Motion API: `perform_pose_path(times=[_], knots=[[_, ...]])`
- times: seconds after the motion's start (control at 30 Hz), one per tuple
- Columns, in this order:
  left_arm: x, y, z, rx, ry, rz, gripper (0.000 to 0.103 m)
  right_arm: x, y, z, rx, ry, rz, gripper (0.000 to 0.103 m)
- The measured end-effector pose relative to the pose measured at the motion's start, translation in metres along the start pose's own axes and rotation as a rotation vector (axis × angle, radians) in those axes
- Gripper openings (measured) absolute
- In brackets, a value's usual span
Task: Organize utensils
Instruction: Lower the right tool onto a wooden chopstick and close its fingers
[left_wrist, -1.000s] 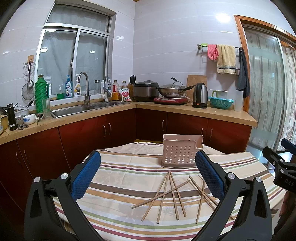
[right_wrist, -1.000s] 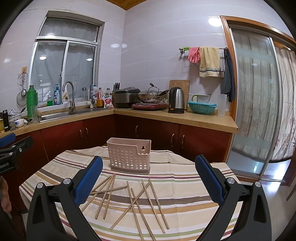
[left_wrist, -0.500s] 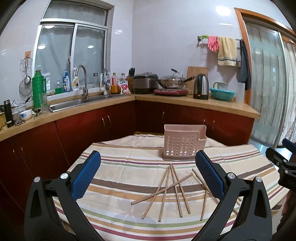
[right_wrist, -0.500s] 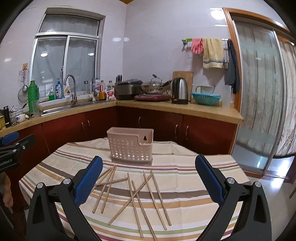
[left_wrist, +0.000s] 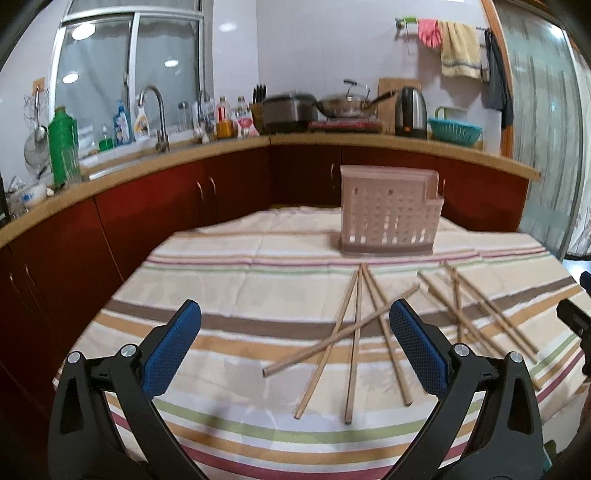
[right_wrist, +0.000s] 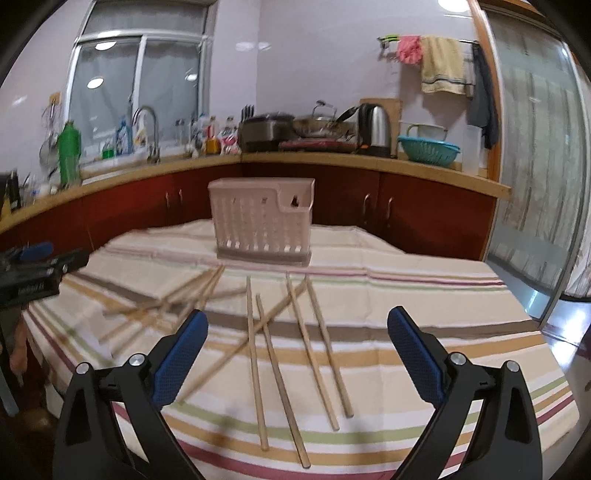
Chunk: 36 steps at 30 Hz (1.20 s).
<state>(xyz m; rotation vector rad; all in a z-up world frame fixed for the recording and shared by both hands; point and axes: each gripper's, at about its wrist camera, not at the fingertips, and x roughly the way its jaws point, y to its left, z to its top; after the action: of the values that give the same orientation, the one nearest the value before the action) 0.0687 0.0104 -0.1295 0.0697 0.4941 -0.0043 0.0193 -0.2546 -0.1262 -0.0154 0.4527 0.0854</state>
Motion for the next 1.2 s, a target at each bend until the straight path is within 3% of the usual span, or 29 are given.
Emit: perform_pose_path(times=[0.03, 0.07, 0.1, 0.3, 0.47, 0.77, 1.2], knots=[[0.003, 0.001, -0.003, 0.002, 0.007, 0.001, 0.099, 0.003, 0.000, -0.005, -0.005, 0.016, 0.010, 0.081], [0.006, 0.002, -0.006, 0.005, 0.013, 0.004, 0.098, 0.006, 0.000, -0.011, -0.005, 0.039, 0.029, 0.064], [0.009, 0.003, -0.009, 0.008, 0.016, 0.006, 0.098, 0.010, -0.001, -0.016, 0.000, 0.063, 0.041, 0.059], [0.022, -0.002, -0.019, 0.062, 0.029, 0.026, 0.093, 0.026, 0.002, -0.037, -0.023, 0.128, 0.110, 0.047], [0.036, -0.002, -0.026, 0.094, 0.073, 0.023, 0.086, 0.041, 0.007, -0.053, -0.041, 0.212, 0.166, 0.027], [0.057, 0.007, -0.030, 0.109, 0.119, 0.023, 0.082, 0.051, 0.005, -0.061, -0.026, 0.251, 0.191, 0.008], [0.099, 0.020, -0.037, 0.180, 0.245, -0.018, 0.077, 0.058, 0.009, -0.058, -0.032, 0.259, 0.202, 0.008]])
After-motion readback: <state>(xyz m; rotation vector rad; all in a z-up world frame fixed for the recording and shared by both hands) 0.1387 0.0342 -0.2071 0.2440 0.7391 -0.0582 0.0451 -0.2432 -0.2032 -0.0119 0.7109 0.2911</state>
